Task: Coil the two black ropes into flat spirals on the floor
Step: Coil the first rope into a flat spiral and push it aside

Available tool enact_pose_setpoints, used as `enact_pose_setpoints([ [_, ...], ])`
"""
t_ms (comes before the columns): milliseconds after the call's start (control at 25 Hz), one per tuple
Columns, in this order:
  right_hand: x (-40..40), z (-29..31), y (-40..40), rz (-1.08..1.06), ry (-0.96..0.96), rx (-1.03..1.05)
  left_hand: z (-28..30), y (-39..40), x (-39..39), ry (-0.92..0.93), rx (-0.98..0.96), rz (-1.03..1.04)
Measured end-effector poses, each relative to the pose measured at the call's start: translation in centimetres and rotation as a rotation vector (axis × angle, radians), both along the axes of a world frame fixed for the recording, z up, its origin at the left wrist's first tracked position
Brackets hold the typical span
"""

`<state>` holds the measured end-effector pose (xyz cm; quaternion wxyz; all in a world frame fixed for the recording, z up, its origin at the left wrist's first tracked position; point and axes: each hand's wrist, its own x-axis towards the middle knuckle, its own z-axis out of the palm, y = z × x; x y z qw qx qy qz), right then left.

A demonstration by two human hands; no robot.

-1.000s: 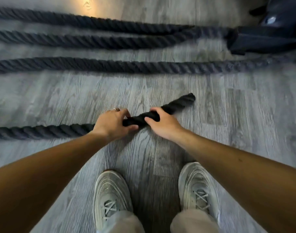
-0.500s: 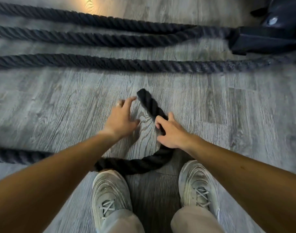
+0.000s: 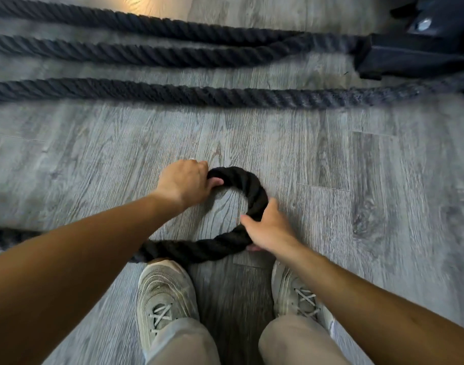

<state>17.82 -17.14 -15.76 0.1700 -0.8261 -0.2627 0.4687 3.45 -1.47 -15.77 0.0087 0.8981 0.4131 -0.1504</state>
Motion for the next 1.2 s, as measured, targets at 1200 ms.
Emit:
enact_pose_setpoints([
  [1200,5.8,0.1,4.2,0.619,-0.294,0.383,1.2,1.1,1.1,-0.461,-0.396,0.492],
])
